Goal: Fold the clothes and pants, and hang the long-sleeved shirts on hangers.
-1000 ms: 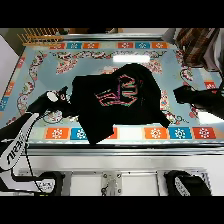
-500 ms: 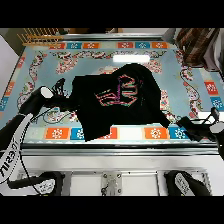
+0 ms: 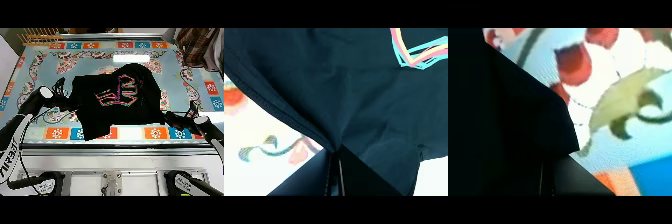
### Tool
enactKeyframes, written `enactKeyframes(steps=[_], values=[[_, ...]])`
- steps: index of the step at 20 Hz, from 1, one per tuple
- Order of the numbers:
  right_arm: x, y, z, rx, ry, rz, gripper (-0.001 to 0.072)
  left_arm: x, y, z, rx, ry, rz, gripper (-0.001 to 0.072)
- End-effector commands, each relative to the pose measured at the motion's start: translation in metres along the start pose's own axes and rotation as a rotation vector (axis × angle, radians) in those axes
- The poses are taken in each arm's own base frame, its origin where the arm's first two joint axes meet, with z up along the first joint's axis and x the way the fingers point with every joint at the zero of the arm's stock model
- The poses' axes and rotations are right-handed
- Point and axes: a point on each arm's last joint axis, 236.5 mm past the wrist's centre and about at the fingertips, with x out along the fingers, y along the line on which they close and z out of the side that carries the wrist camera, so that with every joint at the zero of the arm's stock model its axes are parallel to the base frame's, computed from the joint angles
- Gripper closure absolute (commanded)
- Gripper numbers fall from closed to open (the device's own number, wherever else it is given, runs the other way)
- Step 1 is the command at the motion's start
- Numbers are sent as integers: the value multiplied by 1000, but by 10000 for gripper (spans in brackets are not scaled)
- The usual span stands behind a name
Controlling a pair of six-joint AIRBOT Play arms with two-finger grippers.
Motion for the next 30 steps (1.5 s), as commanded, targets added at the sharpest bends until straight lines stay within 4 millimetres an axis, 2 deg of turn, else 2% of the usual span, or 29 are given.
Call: enactKeyframes(steps=[1,2,3,4,5,6,7,8,10,11,12,13,14,16,18,19,21,23,26,30], values=[[-15,21,30,-130,-57,25,701,-9,2,5,-11,-22,-3,696],[-34,34,46,-186,-87,35,701,-23,1,12,-33,-61,-8,696],[-60,49,66,-246,-130,46,701,-49,-2,24,-56,-127,-20,696],[-97,70,90,-309,-202,59,701,-84,-10,36,-52,-201,-38,696],[-140,94,112,-362,-291,82,701,-124,-22,45,-27,-275,-60,696],[-193,122,130,-415,-404,111,701,-171,-41,49,15,-359,-86,696],[-253,150,142,-473,-537,136,701,-219,-63,48,63,-450,-118,696],[-309,175,146,-524,-667,156,701,-274,-88,42,123,-566,-147,695],[-415,215,134,-612,-916,185,702,-375,-134,15,238,-816,-195,696],[-459,228,119,-647,-1016,193,701,-421,-153,-4,286,-943,-223,696],[-492,236,104,-664,-1092,198,702,-464,-169,-27,315,-1068,-262,696],[-519,242,90,-667,-1157,208,702,-496,-181,-49,337,-1164,-296,696],[-538,245,79,-661,-1206,219,702,-521,-189,-70,355,-1237,-324,696],[-564,249,61,-658,-1282,233,702,-545,-197,-102,381,-1309,-356,696],[-569,250,55,-643,-1291,251,702,-544,-195,-112,366,-1309,-372,696],[-565,250,56,-626,-1270,260,702,-536,-191,-108,345,-1293,-368,696],[-543,245,64,-618,-1187,248,702,-505,-177,-85,296,-1223,-347,696],[-503,236,79,-574,-1038,241,702,-462,-158,-51,229,-1120,-315,696],[-416,213,103,-526,-742,209,703,-375,-124,11,110,-912,-258,696],[-265,179,141,-497,-388,107,702,-243,-98,87,127,-666,-168,696]])
